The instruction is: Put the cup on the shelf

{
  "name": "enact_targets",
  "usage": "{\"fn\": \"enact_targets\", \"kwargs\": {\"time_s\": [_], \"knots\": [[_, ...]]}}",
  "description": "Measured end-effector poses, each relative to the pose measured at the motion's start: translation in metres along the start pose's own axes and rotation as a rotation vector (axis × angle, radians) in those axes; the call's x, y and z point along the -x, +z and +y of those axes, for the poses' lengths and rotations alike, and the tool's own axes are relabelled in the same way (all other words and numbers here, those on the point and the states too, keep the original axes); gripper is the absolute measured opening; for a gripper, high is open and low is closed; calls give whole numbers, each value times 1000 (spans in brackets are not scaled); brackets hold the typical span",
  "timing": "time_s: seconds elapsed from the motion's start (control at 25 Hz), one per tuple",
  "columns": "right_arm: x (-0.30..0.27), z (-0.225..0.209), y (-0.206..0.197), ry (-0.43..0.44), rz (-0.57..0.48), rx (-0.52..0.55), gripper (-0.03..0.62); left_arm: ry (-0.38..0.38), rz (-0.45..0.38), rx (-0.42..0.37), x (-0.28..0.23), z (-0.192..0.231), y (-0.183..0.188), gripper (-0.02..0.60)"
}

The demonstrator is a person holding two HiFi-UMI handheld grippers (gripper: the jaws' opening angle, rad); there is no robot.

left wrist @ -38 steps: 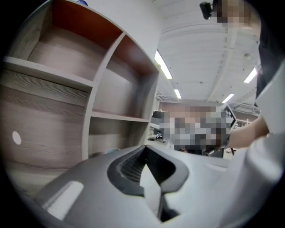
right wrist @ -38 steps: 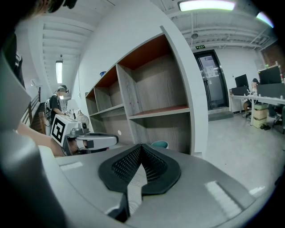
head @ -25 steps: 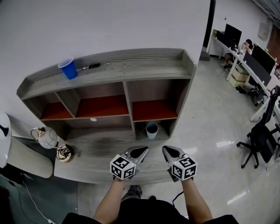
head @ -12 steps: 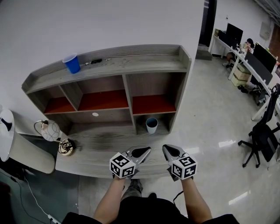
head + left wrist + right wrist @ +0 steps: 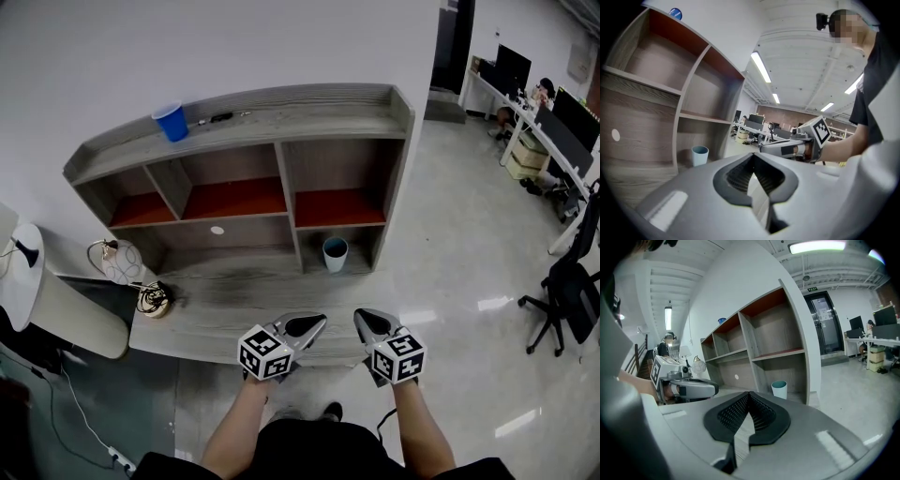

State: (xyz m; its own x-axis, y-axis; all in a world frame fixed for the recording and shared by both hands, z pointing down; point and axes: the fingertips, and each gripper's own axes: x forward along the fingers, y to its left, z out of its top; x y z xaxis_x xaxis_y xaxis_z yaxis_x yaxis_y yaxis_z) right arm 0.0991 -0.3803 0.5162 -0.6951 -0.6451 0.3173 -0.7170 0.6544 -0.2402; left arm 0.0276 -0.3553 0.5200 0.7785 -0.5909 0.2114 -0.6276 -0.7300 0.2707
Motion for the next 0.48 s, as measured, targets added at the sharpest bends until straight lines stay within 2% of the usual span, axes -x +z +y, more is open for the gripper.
{"fn": "enact_targets", "kwargs": {"time_s": [0.24, 0.48], "knots": [[11, 7, 1, -52, -18, -6, 12, -36, 2, -19, 11, -12, 0, -2], [20, 34, -8, -95, -17, -9, 12, -56, 1, -27, 46, -22, -12, -2]]}}
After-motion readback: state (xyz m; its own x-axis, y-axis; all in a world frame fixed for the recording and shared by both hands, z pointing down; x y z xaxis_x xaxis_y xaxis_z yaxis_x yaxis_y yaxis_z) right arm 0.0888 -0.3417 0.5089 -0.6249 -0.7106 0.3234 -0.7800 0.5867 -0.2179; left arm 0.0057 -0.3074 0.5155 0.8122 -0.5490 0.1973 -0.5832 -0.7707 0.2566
